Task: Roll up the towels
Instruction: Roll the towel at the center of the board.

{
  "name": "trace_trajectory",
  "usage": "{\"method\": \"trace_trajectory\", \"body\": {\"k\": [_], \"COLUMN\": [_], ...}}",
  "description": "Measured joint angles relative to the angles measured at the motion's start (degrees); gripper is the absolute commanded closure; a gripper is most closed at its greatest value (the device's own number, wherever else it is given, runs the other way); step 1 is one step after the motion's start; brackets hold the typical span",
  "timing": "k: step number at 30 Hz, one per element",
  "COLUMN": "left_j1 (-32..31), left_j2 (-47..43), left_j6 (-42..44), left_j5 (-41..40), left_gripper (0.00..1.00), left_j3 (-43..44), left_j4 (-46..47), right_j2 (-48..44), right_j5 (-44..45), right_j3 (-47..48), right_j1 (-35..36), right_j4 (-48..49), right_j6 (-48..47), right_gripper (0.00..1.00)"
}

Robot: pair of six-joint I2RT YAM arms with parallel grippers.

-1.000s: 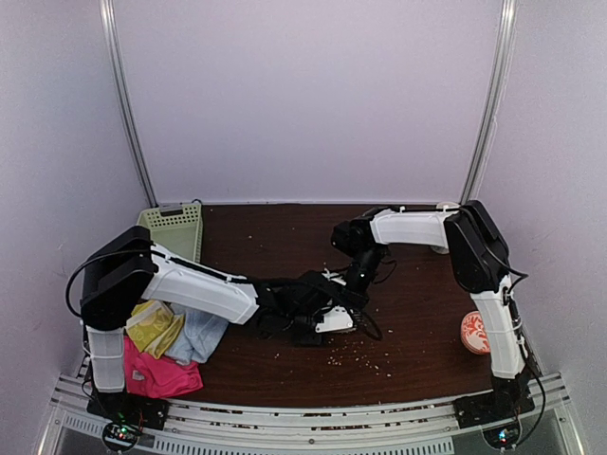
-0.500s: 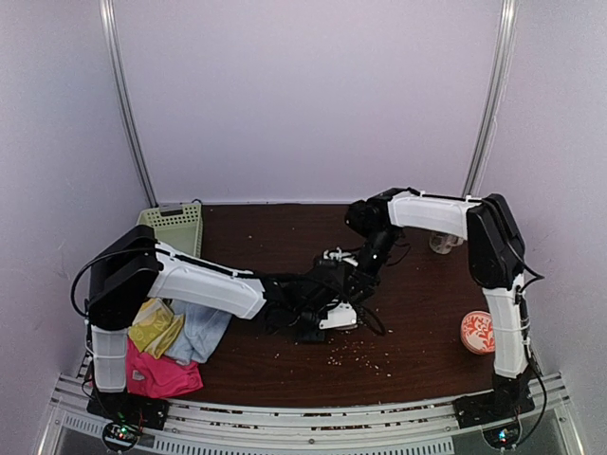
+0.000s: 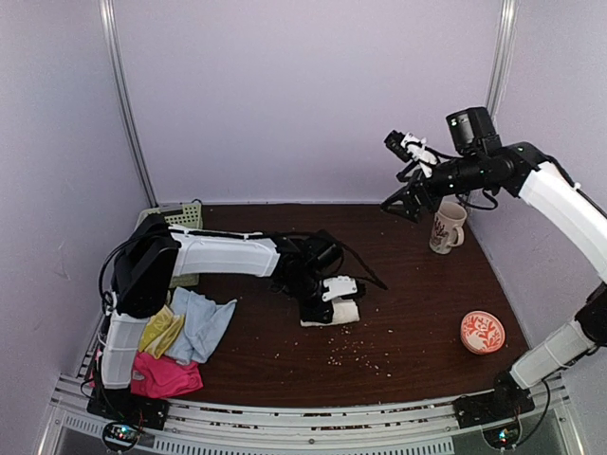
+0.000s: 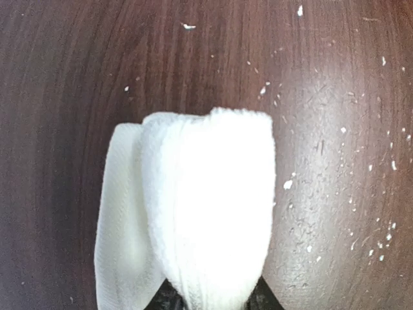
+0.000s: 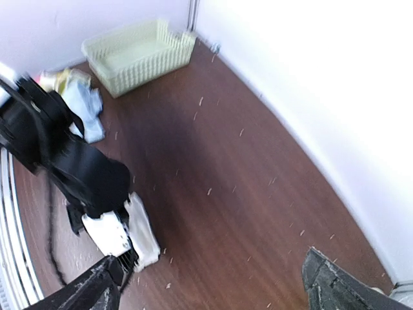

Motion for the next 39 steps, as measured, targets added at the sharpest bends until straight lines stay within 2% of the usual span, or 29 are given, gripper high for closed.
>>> {"method": "trace_trajectory", "body": {"k": [4,7,9,12,16,18,22,32,39], "left_j1": [3.1,5.09,6.45,8.24,9.44,9.81,10.05,10.16,10.21], "left_j2": [5.51,7.52,8.52,10.19,11.65,12.24,13.6,14.19,14.19], "left_j6": [-2.56,-4.26,-5.05,-5.84,-6.14,-6.34,-6.54,-6.43,-6.01], "left_j5": [10.19,16.31,20.28,25.62,29.57,30.69,31.5,31.93,31.82], "left_gripper": [0.74,0.74,0.74,0.75,0.74,0.74,0.74,0.73,0.72], "left_j3": [8.28,10.8,11.61,13.11,14.64,15.34,17.62,18.69,18.6], "left_j4": [-5.51,-7.26,-8.04,-9.18,-10.43,-11.02,-13.07,-14.93,-14.86], "right_j2": [-1.77,0.31,1.68,1.68,1.46,1.68,2.97,14.93,16.44], "right_j5": [-5.88,-12.07,-13.64,-12.83,-7.87,-4.15,4.74,20.33,26.6], "right_j3": [1.25,0.39,-1.22,-7.85,-16.33,-19.47,-24.28,-28.3,-34.6], "right_j1": [-1.16,2.34,5.9,11.98,18.1,20.48,23.74,24.22,24.72], "right_j4": [2.56,-3.82,-7.98,-11.28,-11.3,-10.51,-2.91,18.53,30.99], "right_j6": [-1.53,-8.0,-12.52,-17.29,-20.13,-20.81,-20.33,-22.6,-25.16], "right_gripper": [0.18,0.33,0.35,0.38,0.52,0.46,0.39,0.37,0.39]}}
